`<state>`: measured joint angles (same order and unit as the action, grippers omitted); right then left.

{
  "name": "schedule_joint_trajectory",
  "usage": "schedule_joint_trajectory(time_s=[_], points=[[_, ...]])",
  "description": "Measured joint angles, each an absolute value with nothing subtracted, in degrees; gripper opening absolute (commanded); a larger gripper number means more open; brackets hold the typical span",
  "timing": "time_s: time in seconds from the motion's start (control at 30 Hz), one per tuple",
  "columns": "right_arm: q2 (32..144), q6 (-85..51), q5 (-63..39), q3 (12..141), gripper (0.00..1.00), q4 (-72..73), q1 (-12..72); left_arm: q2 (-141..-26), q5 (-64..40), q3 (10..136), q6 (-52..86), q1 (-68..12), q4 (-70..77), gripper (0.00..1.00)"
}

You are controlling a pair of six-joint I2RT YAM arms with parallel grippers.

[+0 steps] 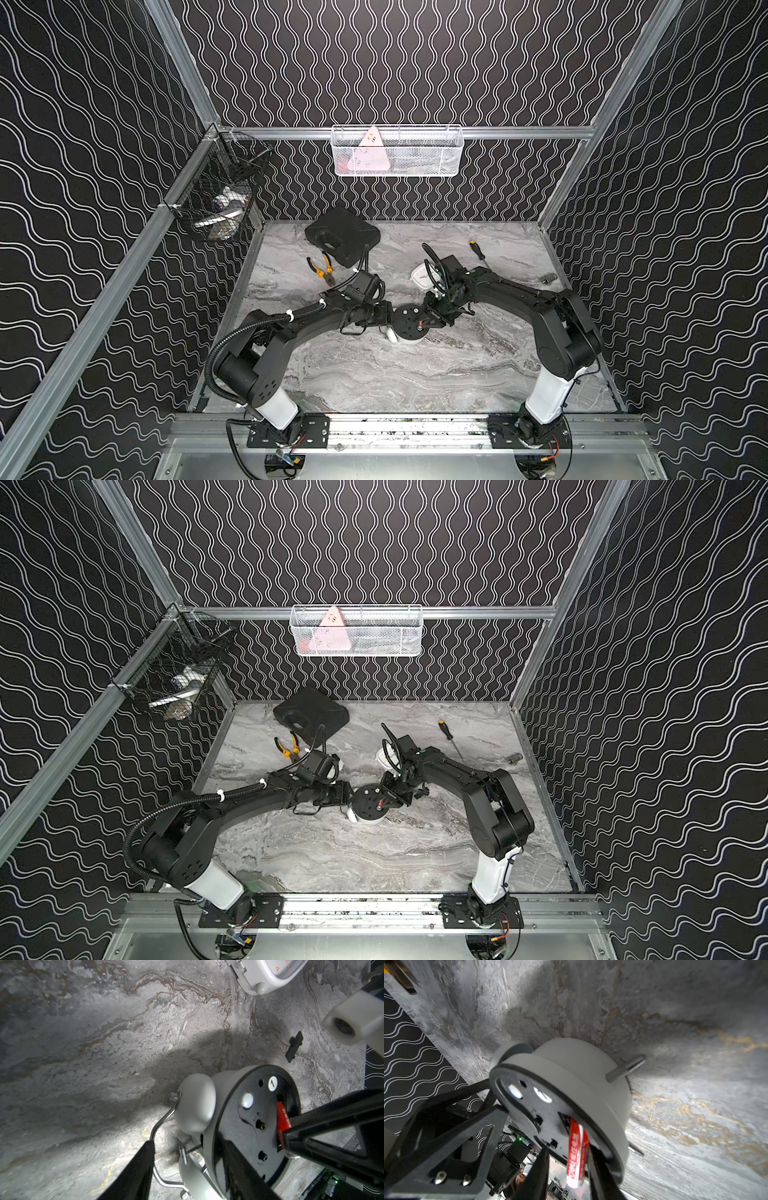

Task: Insert the battery into the alarm
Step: Install the battery in the alarm.

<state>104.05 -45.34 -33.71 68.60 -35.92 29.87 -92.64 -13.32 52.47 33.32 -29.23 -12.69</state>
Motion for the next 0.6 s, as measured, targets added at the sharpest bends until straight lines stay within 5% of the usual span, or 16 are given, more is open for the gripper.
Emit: schedule_joint_trajectory(time_s=[0.37,0.6], points=[[103.74,-45.17,-33.34,67.66,0.24,-36.67,30.00,-92.60,-13.34,52.47,33.32,-29.23,-12.71,0.57],[103.13,-44.45,-33.21,67.96,0.43,-37.41,29.95,-92.47,-12.97,52.47,33.32,-29.23,-13.19,0.57]])
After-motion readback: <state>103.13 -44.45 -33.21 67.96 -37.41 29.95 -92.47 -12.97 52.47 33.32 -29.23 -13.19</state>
